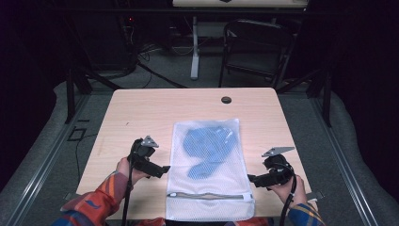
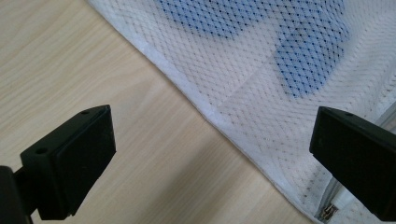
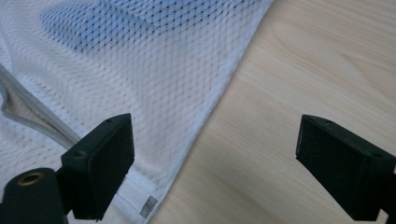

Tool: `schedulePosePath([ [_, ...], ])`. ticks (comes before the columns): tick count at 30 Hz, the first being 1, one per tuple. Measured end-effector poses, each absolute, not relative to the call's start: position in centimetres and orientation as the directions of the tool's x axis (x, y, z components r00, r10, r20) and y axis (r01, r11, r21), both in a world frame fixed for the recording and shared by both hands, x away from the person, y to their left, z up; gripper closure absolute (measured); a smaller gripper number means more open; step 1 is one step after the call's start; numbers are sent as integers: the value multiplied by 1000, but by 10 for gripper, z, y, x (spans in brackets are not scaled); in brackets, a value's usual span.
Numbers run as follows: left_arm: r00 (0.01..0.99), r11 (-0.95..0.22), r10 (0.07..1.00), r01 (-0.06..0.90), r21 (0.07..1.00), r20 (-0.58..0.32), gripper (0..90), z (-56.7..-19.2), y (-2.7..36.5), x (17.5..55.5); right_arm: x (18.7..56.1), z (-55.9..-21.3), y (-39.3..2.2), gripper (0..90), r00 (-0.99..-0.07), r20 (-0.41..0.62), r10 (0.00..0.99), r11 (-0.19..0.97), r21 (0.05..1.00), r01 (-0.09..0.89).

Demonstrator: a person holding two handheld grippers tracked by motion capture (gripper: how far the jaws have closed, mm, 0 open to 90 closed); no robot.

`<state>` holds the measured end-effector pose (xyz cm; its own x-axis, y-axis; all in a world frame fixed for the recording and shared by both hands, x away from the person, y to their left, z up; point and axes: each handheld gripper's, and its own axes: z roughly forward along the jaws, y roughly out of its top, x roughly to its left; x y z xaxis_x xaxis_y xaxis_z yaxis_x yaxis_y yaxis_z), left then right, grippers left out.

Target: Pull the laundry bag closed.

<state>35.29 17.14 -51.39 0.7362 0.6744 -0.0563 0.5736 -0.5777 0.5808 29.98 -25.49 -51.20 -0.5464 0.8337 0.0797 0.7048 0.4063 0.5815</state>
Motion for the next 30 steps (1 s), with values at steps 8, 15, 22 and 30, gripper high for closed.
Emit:
schedulePosePath([
  [8,753,-599,656,562,570,-53,7,-515,168,350,295,-508,-239,135,-584,80,808,439,580,686],
  [15,767,-611,637,563,557,-77,49,-515,165,351,291,-507,-217,155,-630,81,772,476,584,657],
  [22,772,-620,631,565,544,-82,45,-518,163,351,290,-509,-190,155,-693,91,715,534,568,626],
  [30,778,-630,623,560,538,-80,54,-520,160,350,287,-513,-154,194,-763,82,641,603,561,567],
])
